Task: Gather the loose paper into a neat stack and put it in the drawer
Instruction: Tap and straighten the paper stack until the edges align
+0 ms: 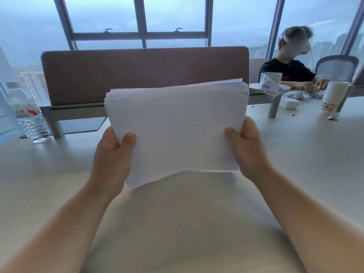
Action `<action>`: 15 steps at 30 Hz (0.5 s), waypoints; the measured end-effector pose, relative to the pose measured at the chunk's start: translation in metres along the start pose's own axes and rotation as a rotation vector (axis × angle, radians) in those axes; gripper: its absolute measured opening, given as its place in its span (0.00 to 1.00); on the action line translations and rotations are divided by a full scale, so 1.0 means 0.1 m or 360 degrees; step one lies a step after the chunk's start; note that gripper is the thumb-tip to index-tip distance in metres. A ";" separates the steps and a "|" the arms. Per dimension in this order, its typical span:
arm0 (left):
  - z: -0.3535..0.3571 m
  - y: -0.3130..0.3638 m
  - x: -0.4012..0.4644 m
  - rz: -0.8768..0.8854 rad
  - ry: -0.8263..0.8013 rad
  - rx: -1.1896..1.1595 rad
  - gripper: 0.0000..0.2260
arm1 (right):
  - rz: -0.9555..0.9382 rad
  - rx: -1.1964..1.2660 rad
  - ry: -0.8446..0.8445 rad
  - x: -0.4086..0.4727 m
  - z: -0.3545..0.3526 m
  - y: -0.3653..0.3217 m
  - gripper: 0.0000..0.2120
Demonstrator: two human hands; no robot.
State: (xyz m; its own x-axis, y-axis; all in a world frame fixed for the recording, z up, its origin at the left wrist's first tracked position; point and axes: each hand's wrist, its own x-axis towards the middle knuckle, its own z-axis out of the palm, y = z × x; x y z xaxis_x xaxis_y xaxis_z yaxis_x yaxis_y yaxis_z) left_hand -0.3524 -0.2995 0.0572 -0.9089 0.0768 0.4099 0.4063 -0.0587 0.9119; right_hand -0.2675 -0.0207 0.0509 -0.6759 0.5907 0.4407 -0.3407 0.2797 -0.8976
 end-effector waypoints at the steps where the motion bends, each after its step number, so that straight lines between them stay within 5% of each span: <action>1: 0.02 0.03 0.00 0.0041 0.0004 -0.0056 0.07 | -0.0041 0.0061 0.0004 0.00 0.01 -0.03 0.09; 8: 0.03 0.07 0.01 0.0004 -0.0047 -0.0347 0.08 | -0.0059 0.0305 0.0094 0.03 -0.07 -0.07 0.11; 12: -0.01 -0.04 -0.03 -0.0171 -0.0191 -0.0249 0.21 | 0.0046 0.0384 -0.0018 -0.01 0.00 0.05 0.13; 15: 0.00 -0.07 -0.06 -0.0173 -0.0170 -0.0168 0.21 | 0.0023 0.0360 0.0011 -0.04 0.03 0.10 0.13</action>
State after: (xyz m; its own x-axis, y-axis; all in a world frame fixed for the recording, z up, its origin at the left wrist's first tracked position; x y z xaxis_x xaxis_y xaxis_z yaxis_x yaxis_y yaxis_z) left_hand -0.3499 -0.2996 0.0489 -0.9296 0.1932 0.3140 0.2888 -0.1479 0.9459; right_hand -0.2701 -0.0230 0.0403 -0.6778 0.5988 0.4267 -0.4692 0.0947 -0.8780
